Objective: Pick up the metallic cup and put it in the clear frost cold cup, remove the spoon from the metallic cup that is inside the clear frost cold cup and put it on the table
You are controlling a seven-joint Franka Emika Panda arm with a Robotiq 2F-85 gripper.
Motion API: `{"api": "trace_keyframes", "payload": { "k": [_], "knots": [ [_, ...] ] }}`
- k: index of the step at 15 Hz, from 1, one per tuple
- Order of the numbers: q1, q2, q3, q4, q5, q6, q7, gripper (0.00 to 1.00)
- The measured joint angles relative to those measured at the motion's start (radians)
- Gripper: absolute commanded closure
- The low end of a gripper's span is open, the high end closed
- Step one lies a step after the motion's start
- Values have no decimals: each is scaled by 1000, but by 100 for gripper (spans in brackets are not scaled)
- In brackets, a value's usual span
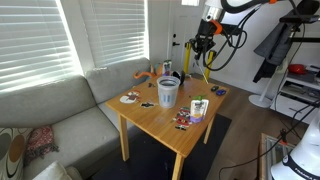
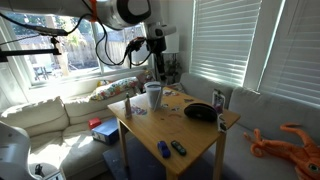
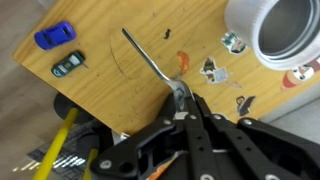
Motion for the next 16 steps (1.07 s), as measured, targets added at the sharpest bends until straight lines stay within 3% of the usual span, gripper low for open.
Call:
{"api": "trace_keyframes", "payload": {
  "k": [4, 12, 16],
  "knots": [
    [1, 62, -33, -58, 85, -24, -25, 99],
    [-14, 181, -148, -101, 499, 11, -212, 99],
    [-31, 222, -178, -102, 579, 6, -251, 99]
  ]
}}
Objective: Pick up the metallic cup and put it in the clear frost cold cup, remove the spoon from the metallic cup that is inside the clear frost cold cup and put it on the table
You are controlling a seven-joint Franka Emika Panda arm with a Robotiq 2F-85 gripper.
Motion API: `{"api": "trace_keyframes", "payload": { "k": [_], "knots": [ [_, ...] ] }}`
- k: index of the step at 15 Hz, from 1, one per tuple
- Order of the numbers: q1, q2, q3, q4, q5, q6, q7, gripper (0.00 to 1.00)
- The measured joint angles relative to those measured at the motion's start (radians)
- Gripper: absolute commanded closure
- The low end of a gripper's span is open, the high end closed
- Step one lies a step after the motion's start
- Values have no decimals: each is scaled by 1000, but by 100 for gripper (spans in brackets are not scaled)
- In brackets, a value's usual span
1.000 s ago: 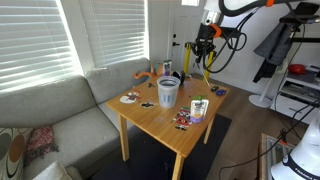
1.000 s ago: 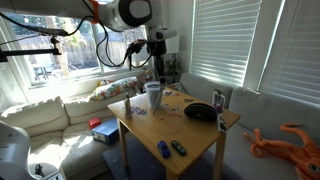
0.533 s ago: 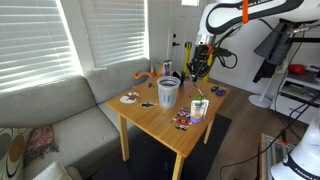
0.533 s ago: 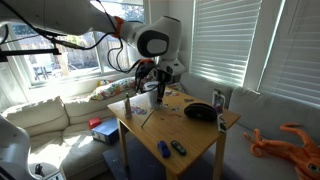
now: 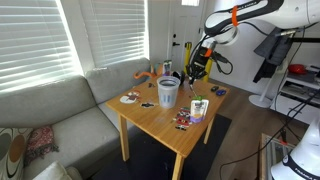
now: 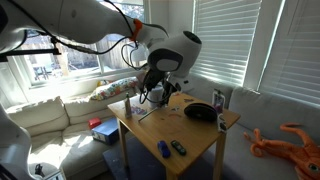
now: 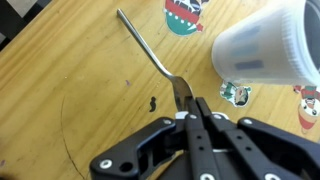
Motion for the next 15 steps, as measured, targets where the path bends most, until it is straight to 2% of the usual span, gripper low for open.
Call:
{"api": "trace_keyframes", "payload": {
  "k": [7, 12, 13, 14, 15],
  "knots": [
    [-15, 77, -14, 0, 7, -9, -1, 99],
    [-16, 98, -14, 0, -37, -8, 1, 99],
    [-16, 100, -14, 1, -49, -8, 2, 95],
    [-16, 101, -14, 1, -60, -8, 3, 86],
    [-16, 101, -14, 1, -68, -8, 3, 72]
  ]
}}
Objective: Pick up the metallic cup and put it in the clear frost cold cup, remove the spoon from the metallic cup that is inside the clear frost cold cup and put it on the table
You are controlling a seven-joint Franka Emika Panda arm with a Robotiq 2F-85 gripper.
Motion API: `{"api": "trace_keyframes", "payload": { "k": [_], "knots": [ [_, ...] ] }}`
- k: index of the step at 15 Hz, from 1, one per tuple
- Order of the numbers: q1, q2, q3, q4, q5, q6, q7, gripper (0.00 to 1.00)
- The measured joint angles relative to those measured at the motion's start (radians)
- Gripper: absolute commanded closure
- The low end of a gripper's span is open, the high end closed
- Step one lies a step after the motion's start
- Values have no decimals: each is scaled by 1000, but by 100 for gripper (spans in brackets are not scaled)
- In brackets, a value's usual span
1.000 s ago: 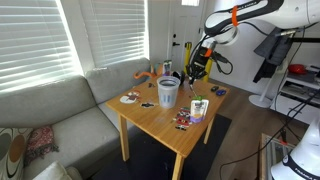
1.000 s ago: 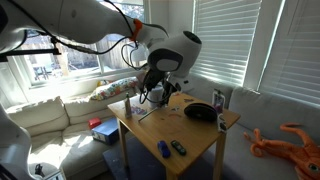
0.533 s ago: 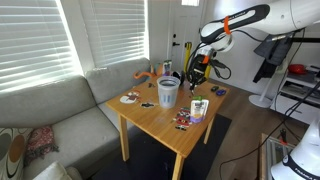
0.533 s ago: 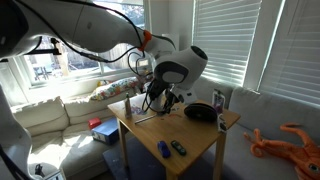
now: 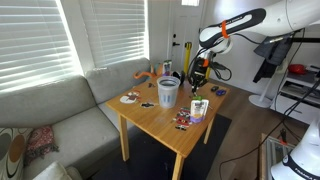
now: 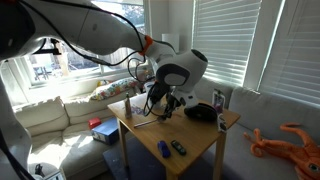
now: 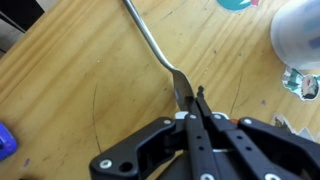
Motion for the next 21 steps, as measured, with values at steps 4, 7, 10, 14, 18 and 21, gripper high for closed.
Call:
{"api": "trace_keyframes", "payload": {
  "k": [4, 7, 10, 14, 18, 21],
  "knots": [
    [0, 4, 0, 4, -29, 0, 0, 44],
    [1, 4, 0, 12, -33, 4, -1, 24],
    [2, -9, 2, 27, -42, 11, -2, 4],
    [16, -67, 11, 47, -106, 9, -2, 0],
    [43, -169, 40, 62, -256, -35, 0, 0],
    [58, -251, 77, 73, -352, -67, 0, 0]
  ]
}}
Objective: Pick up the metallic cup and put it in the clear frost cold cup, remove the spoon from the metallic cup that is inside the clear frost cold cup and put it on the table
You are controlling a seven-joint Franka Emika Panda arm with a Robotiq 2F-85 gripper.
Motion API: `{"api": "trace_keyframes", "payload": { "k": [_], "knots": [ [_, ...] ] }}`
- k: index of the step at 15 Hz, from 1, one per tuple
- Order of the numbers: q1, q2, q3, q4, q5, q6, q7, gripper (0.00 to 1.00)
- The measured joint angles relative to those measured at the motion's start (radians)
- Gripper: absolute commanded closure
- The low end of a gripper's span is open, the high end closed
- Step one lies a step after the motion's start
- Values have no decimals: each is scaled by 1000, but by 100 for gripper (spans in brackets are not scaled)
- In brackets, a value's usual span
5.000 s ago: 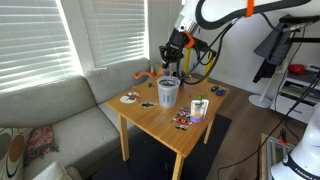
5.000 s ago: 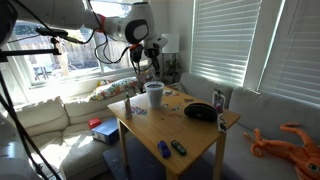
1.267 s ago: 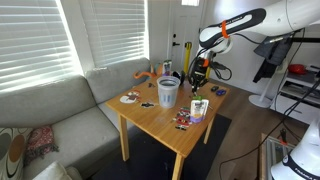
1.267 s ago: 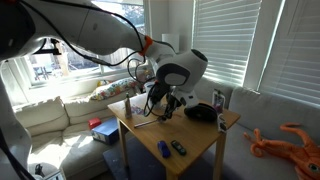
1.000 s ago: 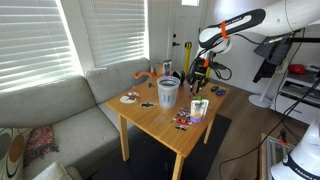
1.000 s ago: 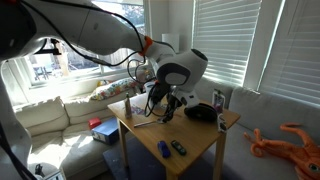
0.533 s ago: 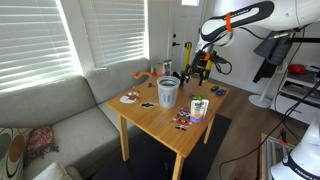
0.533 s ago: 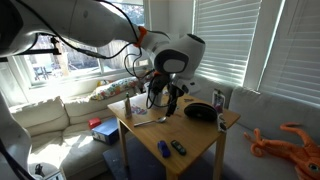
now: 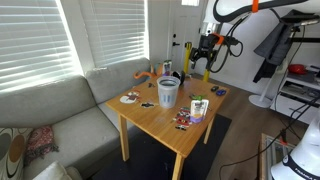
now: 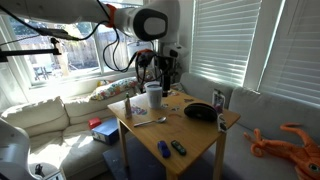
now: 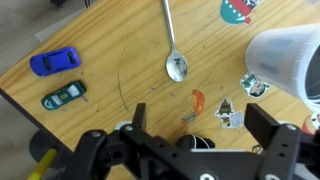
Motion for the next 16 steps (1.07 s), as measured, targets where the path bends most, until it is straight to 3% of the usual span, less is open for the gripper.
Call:
{"api": "trace_keyframes", "payload": {
  "k": [8, 16],
  "knots": [
    [18, -141, 103, 26, -154, -21, 0, 0],
    [33, -161, 176, 28, -218, -21, 0, 0]
  ]
}}
